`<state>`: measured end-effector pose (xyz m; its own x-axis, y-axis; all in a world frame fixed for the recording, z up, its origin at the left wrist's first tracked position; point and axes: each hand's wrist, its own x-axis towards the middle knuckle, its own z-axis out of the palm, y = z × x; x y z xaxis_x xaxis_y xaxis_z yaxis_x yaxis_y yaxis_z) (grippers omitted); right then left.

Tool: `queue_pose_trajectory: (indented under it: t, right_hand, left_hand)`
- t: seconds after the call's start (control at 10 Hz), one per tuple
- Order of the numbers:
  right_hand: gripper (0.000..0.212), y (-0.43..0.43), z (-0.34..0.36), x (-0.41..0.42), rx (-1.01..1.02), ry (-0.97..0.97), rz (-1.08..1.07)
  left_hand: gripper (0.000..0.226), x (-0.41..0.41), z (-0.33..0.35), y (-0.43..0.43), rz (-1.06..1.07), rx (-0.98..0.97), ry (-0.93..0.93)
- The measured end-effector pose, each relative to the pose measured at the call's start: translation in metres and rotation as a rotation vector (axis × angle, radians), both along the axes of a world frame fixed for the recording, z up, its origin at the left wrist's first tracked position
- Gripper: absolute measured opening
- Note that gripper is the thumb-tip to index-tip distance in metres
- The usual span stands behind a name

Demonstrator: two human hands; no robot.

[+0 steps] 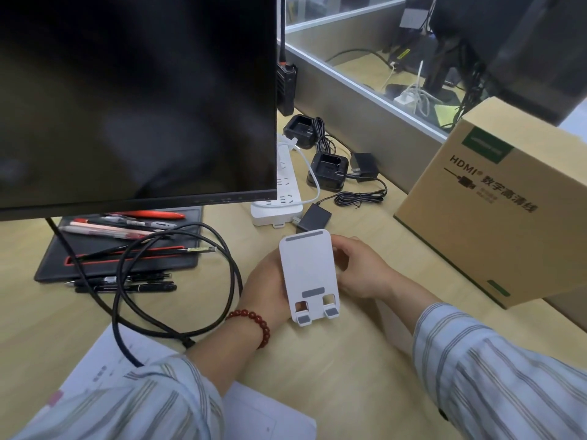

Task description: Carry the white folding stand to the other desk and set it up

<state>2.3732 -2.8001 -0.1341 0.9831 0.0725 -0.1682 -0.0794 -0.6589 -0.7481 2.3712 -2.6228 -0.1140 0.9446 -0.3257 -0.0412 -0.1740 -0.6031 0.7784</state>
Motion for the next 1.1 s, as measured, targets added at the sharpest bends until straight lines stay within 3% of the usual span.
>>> queue_pose_trajectory:
  t: [0.1,0.3,0.4,0.7,0.8,1.0,1.1]
  right_hand:
    - [0.059,0.0,-0.003,-0.003,0.019,0.009,-0.018]
    - [0.061,-0.006,-0.004,-0.019,0.01,-0.02,-0.091]
    - [0.061,-0.004,-0.002,-0.021,0.005,-0.03,-0.082]
    - [0.057,-0.006,-0.002,-0.018,-0.021,-0.009,-0.041]
    - [0.057,-0.005,-0.002,-0.016,-0.008,0.006,-0.037]
    - [0.05,-0.002,0.004,-0.018,0.141,0.052,-0.156]
    - [0.037,-0.005,0.025,-0.027,0.278,0.033,-0.349]
  left_hand:
    - [0.01,0.007,0.0,0.003,-0.059,-0.016,0.119]
    - [0.022,0.025,0.005,0.004,-0.28,0.143,0.198]
    - [0.026,0.026,0.005,0.005,-0.321,0.221,0.154]
    - [0.028,0.01,0.016,0.005,-0.256,0.191,0.105]
    - [0.016,0.008,0.019,0.005,-0.243,0.209,0.096]
    - [0.013,0.014,0.036,0.008,-0.34,0.422,0.169]
    - [0.062,0.019,0.043,0.031,-0.325,0.492,0.126]
